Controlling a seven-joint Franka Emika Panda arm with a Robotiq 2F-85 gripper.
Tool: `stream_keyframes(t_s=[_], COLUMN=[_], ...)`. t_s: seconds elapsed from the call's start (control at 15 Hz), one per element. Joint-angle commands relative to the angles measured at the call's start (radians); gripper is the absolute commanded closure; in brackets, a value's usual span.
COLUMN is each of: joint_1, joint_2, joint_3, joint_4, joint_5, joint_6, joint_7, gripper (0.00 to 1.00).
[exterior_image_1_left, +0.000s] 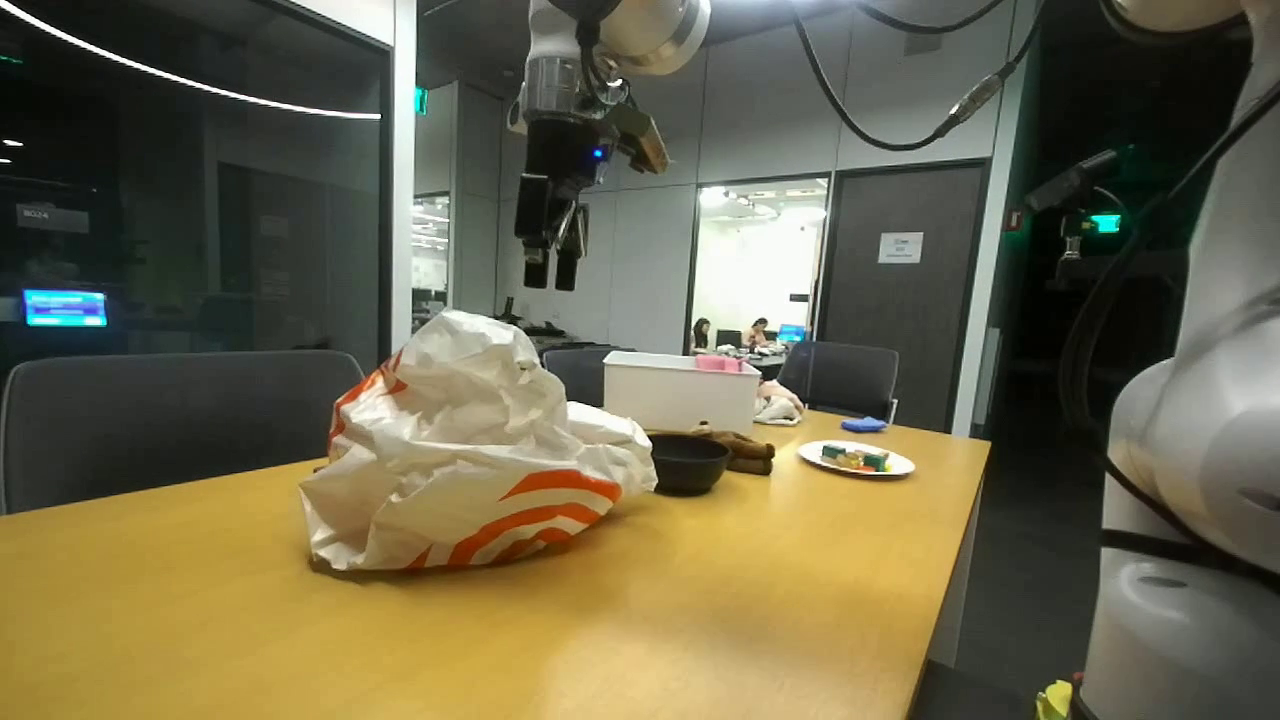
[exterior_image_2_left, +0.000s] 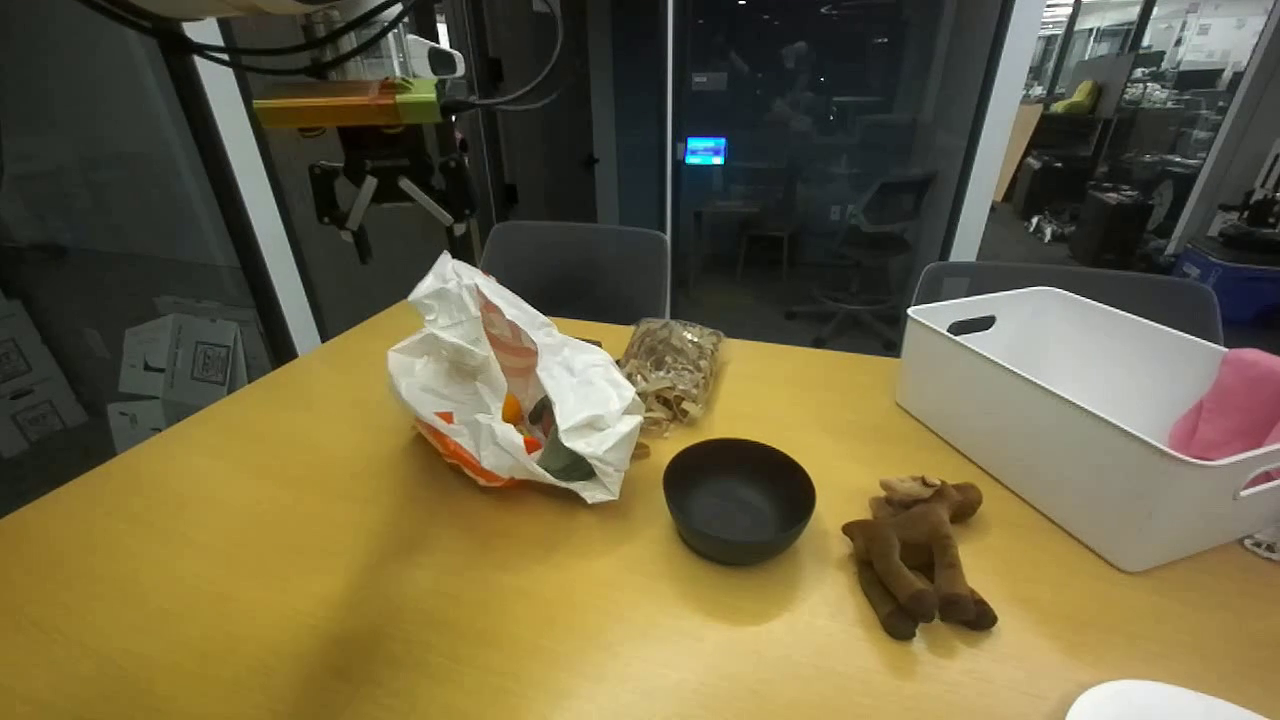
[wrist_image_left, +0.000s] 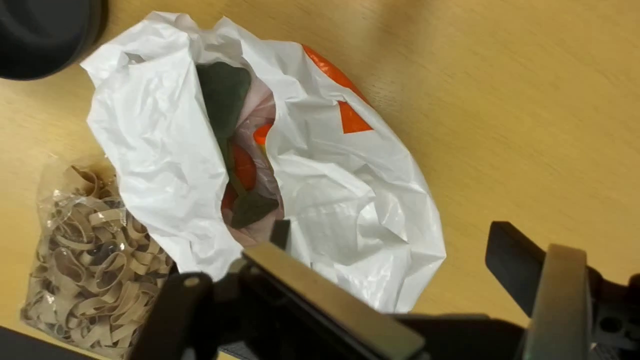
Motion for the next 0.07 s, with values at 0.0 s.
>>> stream_keyframes(t_s=[0.0], joint_1=[0.001], joint_2=[0.001], joint_3=[-0.003], joint_4=[0.003], joint_5=[0.0], joint_6=[-0.003], joint_7=[0.001], gripper=[0.0])
